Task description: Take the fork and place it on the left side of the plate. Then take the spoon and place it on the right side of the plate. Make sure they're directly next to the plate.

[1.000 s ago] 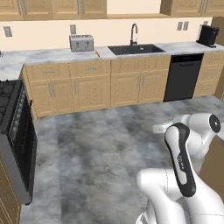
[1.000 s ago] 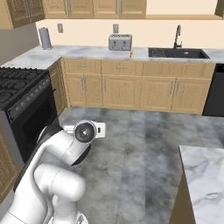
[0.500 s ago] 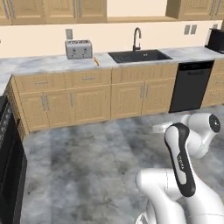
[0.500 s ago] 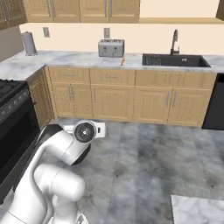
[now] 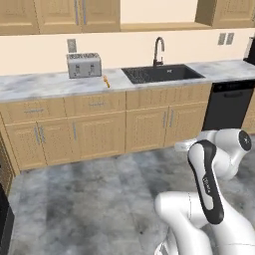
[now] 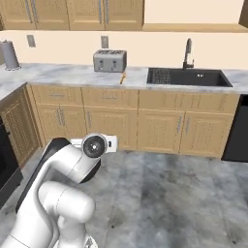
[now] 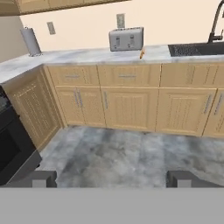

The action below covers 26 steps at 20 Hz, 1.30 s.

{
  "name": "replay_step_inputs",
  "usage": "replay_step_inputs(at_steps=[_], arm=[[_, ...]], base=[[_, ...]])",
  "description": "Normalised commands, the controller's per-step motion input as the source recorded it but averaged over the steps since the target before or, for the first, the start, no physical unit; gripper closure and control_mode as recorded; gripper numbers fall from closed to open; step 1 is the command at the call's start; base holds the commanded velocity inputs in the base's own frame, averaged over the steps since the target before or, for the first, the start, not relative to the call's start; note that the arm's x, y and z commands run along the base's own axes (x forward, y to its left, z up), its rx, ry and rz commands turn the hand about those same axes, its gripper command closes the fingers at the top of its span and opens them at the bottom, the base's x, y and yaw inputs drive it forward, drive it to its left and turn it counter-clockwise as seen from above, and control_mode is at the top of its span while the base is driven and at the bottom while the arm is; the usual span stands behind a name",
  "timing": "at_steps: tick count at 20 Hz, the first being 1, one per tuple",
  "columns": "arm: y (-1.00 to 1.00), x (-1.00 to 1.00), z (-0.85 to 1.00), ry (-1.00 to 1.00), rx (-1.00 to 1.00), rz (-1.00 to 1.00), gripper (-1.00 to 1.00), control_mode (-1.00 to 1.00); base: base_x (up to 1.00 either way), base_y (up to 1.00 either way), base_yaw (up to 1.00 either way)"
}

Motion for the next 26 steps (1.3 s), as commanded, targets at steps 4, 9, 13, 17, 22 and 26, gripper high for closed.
replay_step_inputs(at_steps=[4,9,13,17,22,26], arm=[[0.00,0.00,0.00,0.00,0.00,0.00,-1.00,1.00],[0.00,0.00,0.00,0.00,0.00,0.00,-1.00,1.00],[0.00,0.00,0.00,0.00,0.00,0.00,-1.00,1.00],[0.00,0.00,0.00,0.00,0.00,0.00,-1.00,1.00],[0.00,0.00,0.00,0.00,0.00,0.00,-1.00,1.00],[0.00,0.00,0.00,0.00,0.00,0.00,-1.00,1.00]], base=[[1.00,-0.13,0.00],[1.00,-0.11,0.00],[1.00,-0.13,0.00],[1.00,-0.08,0.00],[1.00,-0.06,0.00],[1.00,-0.03,0.00]])
